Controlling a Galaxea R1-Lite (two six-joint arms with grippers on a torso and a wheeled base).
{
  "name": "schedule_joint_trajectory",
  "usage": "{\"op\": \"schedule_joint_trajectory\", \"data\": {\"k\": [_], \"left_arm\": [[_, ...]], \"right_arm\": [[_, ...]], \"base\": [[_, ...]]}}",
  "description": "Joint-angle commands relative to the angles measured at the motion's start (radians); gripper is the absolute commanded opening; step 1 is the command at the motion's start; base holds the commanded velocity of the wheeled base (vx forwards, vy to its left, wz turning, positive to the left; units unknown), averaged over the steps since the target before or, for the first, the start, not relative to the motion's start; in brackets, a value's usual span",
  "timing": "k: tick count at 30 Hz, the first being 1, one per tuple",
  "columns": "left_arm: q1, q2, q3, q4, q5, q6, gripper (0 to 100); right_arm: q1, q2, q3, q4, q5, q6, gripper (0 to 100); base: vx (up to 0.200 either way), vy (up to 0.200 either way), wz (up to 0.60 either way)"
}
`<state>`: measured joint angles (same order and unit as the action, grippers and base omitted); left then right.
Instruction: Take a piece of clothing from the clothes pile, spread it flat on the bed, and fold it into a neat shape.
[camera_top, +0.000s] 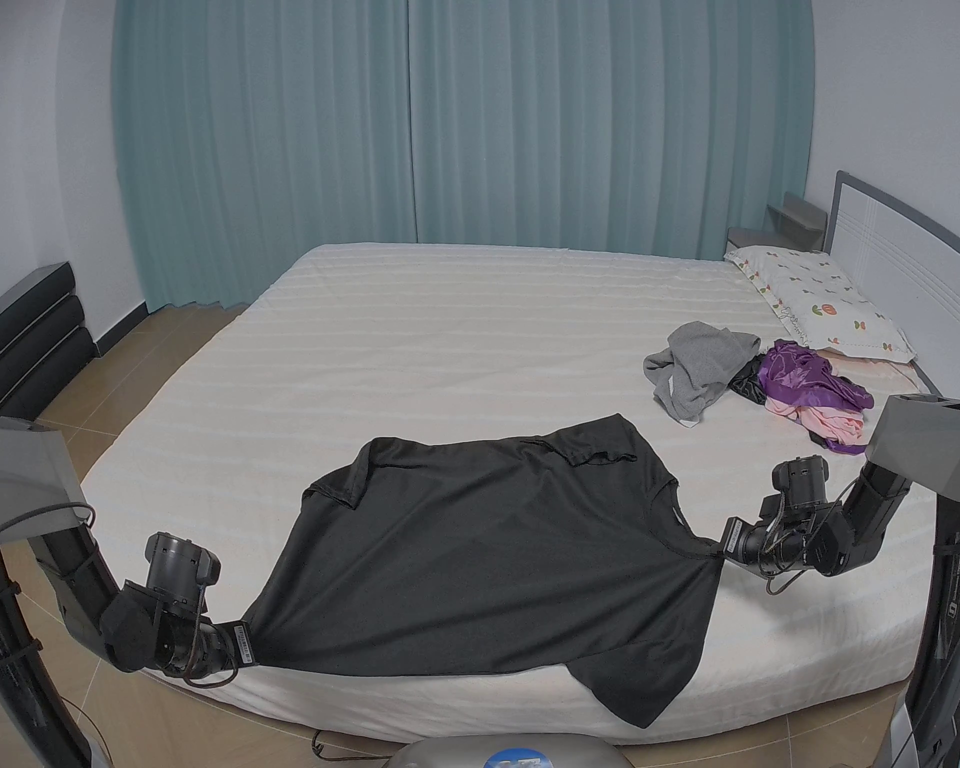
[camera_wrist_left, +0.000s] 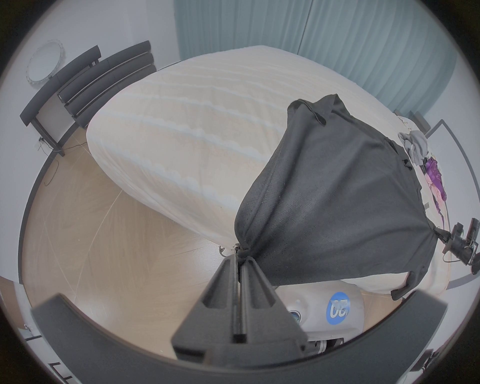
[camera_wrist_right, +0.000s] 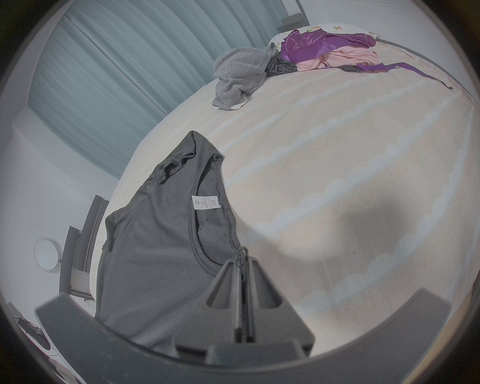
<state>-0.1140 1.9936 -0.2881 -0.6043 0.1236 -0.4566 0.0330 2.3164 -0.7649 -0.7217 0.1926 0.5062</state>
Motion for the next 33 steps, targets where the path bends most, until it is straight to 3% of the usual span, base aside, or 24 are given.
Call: {"op": "schedule_joint_trajectory", "data": {"k": [1,2,3,4,11,16,17,20,33], "left_arm": [[-0.016,0.042,-0.003,-0.005,0.002,-0.008,0],[-0.019,0.047,-0.006,-0.006,0.001,-0.020,0],[-0.022,0.047,-0.006,-0.006,0.001,-0.027,0],[-0.026,0.047,-0.006,-0.006,-0.001,-0.030,100],[-0.033,0.034,-0.025,-0.006,-0.010,-0.071,100],[-0.003,-0.030,-0.048,-0.008,-0.042,-0.083,100],[0.004,-0.081,-0.052,-0.008,-0.093,-0.085,100],[0.005,-0.119,-0.059,-0.005,-0.140,-0.105,100],[-0.001,-0.118,-0.126,0.003,-0.147,-0.254,100]], "right_arm": [[-0.002,-0.002,-0.008,-0.002,0.002,0.000,0],[0.001,0.001,-0.008,0.001,0.002,-0.001,0],[0.002,0.001,-0.008,0.001,0.004,-0.003,100],[0.005,0.003,-0.008,0.001,0.007,-0.003,100],[0.010,-0.045,0.015,-0.008,0.021,0.038,100],[0.008,-0.138,0.073,-0.010,0.068,0.149,100],[0.013,-0.176,0.111,-0.013,0.099,0.196,100],[0.016,-0.193,0.157,-0.047,0.113,0.224,100],[0.051,-0.183,0.257,-0.185,0.117,0.287,100]], "base": [[0.000,0.000,0.00],[0.000,0.000,0.00],[0.000,0.000,0.00],[0.000,0.000,0.00],[0.000,0.000,0.00],[0.000,0.000,0.00],[0.000,0.000,0.00],[0.000,0.000,0.00],[0.000,0.000,0.00]]}}
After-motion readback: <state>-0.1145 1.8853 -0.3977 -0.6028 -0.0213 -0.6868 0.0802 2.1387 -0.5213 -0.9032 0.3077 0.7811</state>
